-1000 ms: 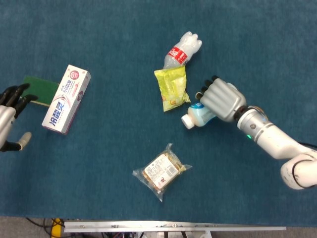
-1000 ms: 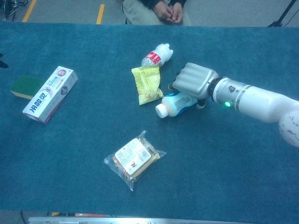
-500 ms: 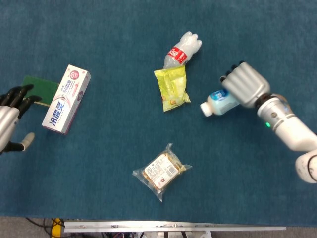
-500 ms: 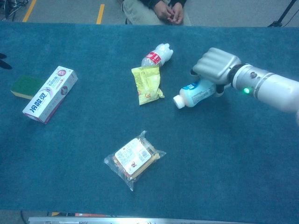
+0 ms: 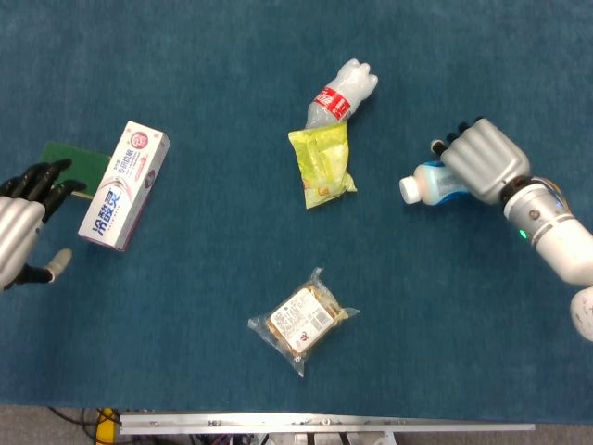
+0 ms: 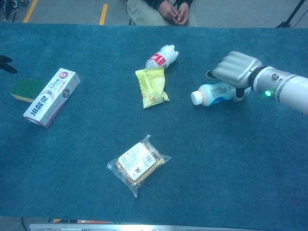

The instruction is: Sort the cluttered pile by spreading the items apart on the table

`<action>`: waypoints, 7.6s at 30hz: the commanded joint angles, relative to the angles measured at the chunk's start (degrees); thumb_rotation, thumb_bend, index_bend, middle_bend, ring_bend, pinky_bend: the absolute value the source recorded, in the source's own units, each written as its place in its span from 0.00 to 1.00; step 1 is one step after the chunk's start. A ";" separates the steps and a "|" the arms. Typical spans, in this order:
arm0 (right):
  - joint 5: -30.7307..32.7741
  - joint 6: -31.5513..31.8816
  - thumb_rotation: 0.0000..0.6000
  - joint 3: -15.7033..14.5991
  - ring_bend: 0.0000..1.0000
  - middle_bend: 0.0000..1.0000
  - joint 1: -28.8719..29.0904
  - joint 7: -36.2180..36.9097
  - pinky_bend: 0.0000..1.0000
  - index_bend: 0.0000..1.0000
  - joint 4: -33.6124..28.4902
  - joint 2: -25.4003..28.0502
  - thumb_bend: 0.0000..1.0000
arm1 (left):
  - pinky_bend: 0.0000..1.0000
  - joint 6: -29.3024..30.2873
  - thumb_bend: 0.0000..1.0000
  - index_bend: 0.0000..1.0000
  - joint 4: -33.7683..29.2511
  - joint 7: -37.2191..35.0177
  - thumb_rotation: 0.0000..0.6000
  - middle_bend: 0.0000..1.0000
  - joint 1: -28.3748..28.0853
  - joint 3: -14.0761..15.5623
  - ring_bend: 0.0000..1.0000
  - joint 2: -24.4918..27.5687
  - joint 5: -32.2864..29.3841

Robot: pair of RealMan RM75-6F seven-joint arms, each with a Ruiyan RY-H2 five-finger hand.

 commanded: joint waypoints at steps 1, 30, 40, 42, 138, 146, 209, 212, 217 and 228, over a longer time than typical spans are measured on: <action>0.91 0.09 1.00 0.39 0.30 0.37 0.21 -0.60 0.46 0.19 -0.42 -0.01 0.00 | 0.15 0.12 0.34 0.14 0.01 0.00 1.00 0.03 0.09 0.04 0.01 0.10 -0.07; 3.06 -0.15 1.00 11.07 0.25 0.34 8.19 2.81 0.39 0.18 -14.99 1.20 0.00 | 0.15 2.26 0.34 0.14 -1.16 -0.39 1.00 0.03 1.40 0.43 0.01 2.25 0.81; 14.78 3.93 1.00 10.01 0.14 0.24 15.18 -8.63 0.25 0.09 -11.93 -5.92 0.00 | 0.15 3.62 0.34 0.14 -1.56 -1.34 1.00 0.03 2.60 0.94 0.01 3.46 1.93; 16.29 4.72 1.00 9.77 0.11 0.21 16.06 -9.92 0.23 0.07 -10.91 -7.39 0.00 | 0.15 3.76 0.34 0.14 -1.62 -1.45 1.00 0.03 2.79 1.04 0.01 3.63 2.10; 5.95 -0.28 1.00 9.78 0.20 0.25 16.34 6.10 0.32 0.04 -13.45 -11.22 0.00 | 0.15 4.09 0.34 0.14 -0.89 -4.04 1.00 0.03 4.88 1.37 0.01 4.70 3.05; 8.73 1.11 1.00 11.41 0.20 0.25 16.06 7.31 0.32 0.04 -7.57 -8.25 0.00 | 0.15 5.28 0.34 0.14 -0.20 -5.43 1.00 0.03 5.87 1.72 0.01 5.19 3.50; 30.75 -5.13 1.00 12.06 0.19 0.28 21.96 -3.83 0.21 0.04 18.94 -17.47 0.00 | 0.15 7.19 0.34 0.14 0.28 -7.41 1.00 0.03 8.17 2.02 0.01 6.52 3.33; 27.96 -3.12 1.00 11.73 0.23 0.29 20.65 -2.53 0.21 0.04 13.48 -13.68 0.00 | 0.15 7.17 0.34 0.14 0.64 -7.80 1.00 0.03 8.17 1.95 0.01 6.33 3.34; 23.10 0.53 1.00 11.30 0.24 0.29 18.47 -0.42 0.21 0.04 5.53 -7.88 0.00 | 0.15 6.88 0.34 0.14 1.15 -8.23 1.00 0.03 7.94 1.80 0.01 5.95 3.54; 22.77 -2.03 1.00 12.47 0.19 0.29 19.45 1.26 0.21 0.04 11.17 -12.60 0.00 | 0.15 7.47 0.34 0.14 0.70 -8.07 1.00 0.03 8.39 1.96 0.01 6.04 3.72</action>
